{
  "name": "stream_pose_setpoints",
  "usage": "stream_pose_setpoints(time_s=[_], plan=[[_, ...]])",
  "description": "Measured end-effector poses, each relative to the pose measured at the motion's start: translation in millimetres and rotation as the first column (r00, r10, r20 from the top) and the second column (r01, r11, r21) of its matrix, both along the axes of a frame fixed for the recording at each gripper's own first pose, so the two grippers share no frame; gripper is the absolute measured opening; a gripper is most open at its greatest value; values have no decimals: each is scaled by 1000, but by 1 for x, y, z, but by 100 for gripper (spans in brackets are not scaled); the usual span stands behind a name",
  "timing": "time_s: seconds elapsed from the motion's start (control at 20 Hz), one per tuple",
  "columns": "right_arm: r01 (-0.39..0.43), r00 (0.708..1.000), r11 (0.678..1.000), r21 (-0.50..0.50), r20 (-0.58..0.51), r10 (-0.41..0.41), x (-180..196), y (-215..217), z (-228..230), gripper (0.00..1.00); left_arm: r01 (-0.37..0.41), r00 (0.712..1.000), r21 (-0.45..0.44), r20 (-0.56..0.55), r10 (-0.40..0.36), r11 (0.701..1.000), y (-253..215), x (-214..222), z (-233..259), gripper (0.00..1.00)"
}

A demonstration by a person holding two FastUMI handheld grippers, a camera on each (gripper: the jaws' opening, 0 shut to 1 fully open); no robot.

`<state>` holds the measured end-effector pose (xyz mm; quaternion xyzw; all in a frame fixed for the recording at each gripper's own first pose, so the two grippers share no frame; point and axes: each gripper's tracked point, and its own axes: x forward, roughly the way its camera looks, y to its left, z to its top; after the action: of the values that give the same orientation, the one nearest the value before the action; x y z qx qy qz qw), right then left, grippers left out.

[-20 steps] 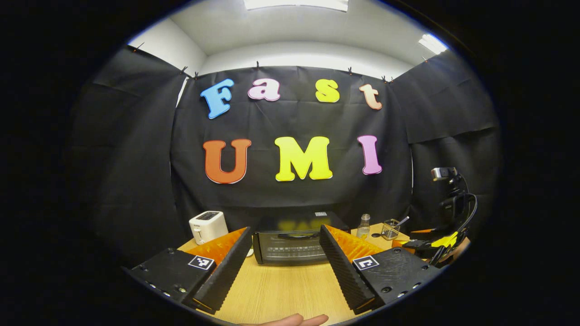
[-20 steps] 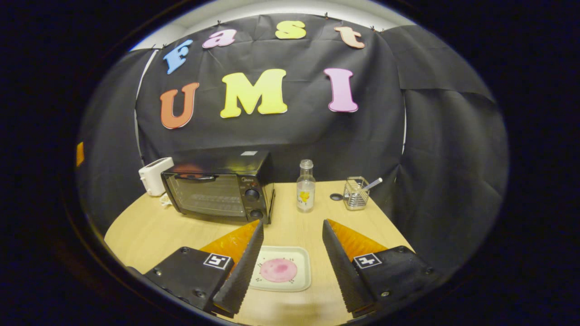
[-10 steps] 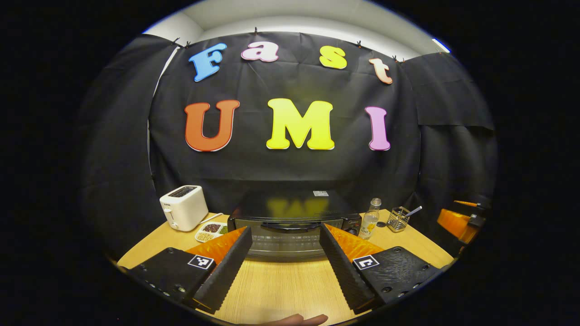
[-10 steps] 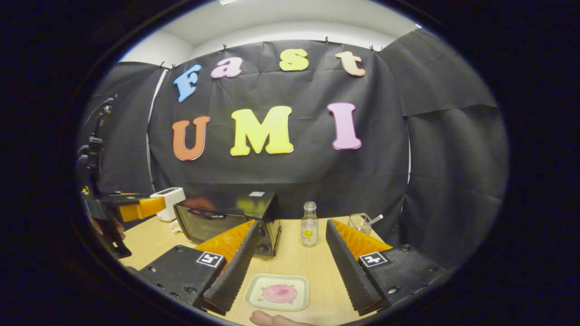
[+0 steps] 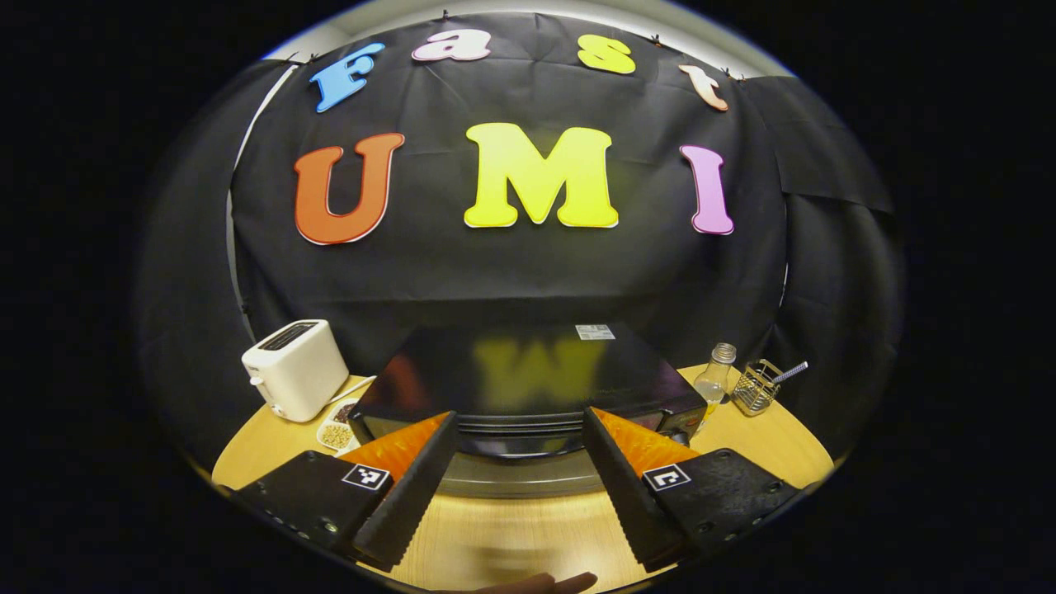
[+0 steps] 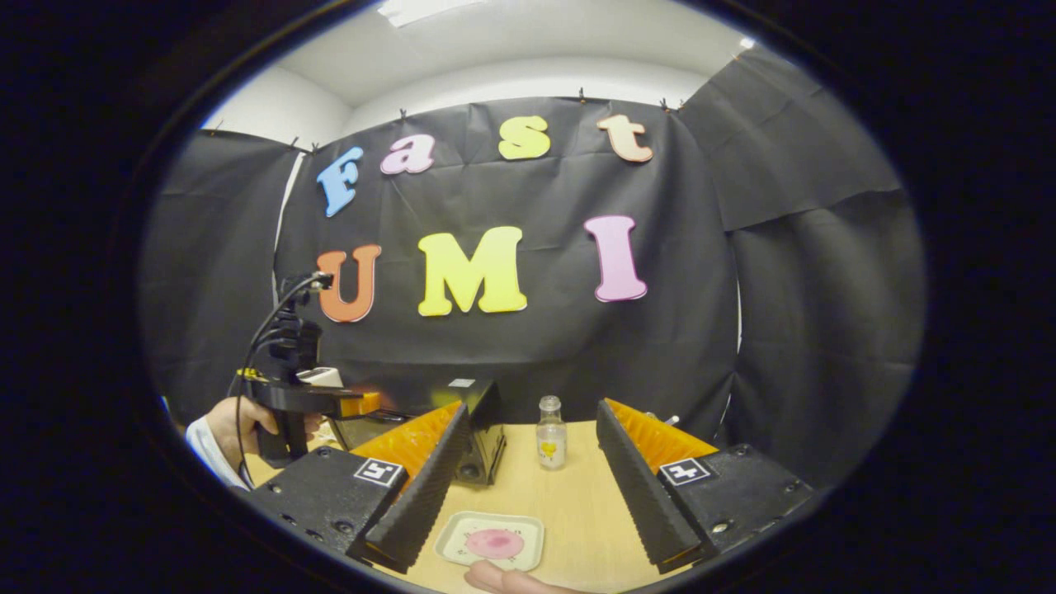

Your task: Open the electric oven with the left hand, put the food in, and close the electric oven.

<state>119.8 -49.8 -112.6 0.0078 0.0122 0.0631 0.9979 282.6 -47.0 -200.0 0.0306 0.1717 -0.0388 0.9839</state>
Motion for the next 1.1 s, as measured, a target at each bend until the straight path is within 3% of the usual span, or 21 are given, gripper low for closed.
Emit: stream_pose_setpoints(time_s=[0.15,0.35,0.5,1.1], plan=[[16,999,1000,9,44,-16,-9,-14,15,96,-2,996,-20,-89,0,1000,-4,14,-22,96],[43,996,999,19,81,-44,-20,-28,25,96,6,995,49,-101,-1,999,-3,15,-24,94],[43,996,999,19,81,-44,-30,-30,27,96,-1,994,34,-107,4,999,-2,12,-25,96],[84,995,996,10,47,-84,-94,-24,15,96,6,996,39,-86,-3,999,2,-56,-44,96]])
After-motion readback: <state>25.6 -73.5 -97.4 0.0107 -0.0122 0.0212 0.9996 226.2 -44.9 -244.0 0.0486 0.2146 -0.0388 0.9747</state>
